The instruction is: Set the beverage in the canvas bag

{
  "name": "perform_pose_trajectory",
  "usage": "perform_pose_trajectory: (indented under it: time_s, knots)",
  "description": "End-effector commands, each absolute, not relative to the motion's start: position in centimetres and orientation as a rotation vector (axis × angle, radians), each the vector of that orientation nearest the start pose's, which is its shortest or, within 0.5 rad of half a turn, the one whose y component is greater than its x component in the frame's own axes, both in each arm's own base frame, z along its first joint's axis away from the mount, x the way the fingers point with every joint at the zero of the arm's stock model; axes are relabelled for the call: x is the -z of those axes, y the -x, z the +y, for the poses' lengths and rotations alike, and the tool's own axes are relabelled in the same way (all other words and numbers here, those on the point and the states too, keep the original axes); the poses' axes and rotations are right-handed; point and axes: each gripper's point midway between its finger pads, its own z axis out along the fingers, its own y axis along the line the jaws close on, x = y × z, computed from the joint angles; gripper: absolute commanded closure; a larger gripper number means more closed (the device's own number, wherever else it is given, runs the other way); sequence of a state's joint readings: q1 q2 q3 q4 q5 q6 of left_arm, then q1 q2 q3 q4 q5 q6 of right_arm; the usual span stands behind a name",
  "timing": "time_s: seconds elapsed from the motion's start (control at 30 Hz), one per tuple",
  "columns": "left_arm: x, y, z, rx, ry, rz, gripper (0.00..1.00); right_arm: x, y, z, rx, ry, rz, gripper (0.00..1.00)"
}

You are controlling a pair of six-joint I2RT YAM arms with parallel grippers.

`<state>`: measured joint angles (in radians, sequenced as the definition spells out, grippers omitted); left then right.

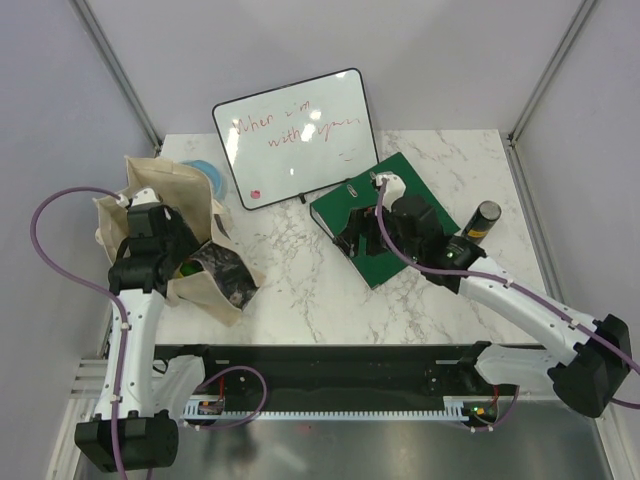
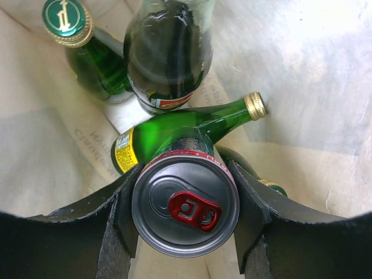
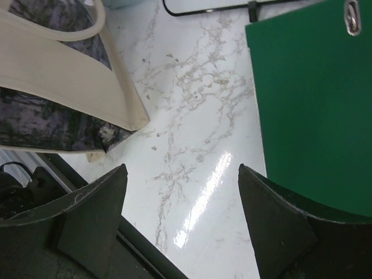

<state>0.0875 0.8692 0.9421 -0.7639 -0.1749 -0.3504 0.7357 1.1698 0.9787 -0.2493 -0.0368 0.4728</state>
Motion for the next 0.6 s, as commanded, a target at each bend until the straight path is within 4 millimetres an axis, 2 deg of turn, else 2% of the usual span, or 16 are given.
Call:
perform_pose_trajectory:
  time_s: [0.0, 0.07, 0.1, 0.13, 0.17, 0.27, 0.43, 0.47, 0.5, 0.57]
  knots:
    - [-19.9, -25.0, 4.2, -0.081, 0.624, 2.174, 0.71, -27.4, -26.0, 32.2, -0.923, 0.455, 1.861, 0.15]
    - [-19.7, -24.9, 4.2, -0.082, 0.625, 2.18, 0.7, -27.7, -25.9, 34.6, -0.923, 0.538, 1.836, 0.16]
    - [-19.6, -24.8, 4.3, -0.09, 0.628, 2.181, 0.69, -28.8, -25.2, 36.2, -0.943, 0.577, 1.811, 0.16]
    - [-19.5, -24.7, 4.4, -0.099, 0.632, 2.182, 0.66, -27.9, -25.1, 37.2, -0.928, 0.606, 1.831, 0.16]
    - [-19.5, -24.6, 4.5, -0.106, 0.637, 2.181, 0.57, -27.9, -24.3, 38.2, -0.935, 0.632, 1.829, 0.16]
    - [-19.3, -24.5, 4.5, -0.111, 0.641, 2.187, 0.56, -28.4, -23.7, 40.3, -0.955, 0.649, 1.8, 0.16]
    - [-18.6, -24.5, 4.0, -0.075, 0.645, 2.204, 0.5, -27.6, -23.5, 44.0, -0.985, 0.705, 1.742, 0.17]
    - [-18.6, -24.5, 4.0, -0.074, 0.649, 2.203, 0.49, -28.1, -22.8, 45.1, -1.007, 0.727, 1.69, 0.17]
    - [-18.8, -24.5, 4.0, -0.072, 0.65, 2.196, 0.48, -27.3, -22.9, 45.8, -0.97, 0.778, 1.663, 0.17]
    - [-19.1, -24.6, 3.9, -0.067, 0.649, 2.189, 0.47, -27.1, -22.6, 47.2, -0.94, 0.822, 1.611, 0.16]
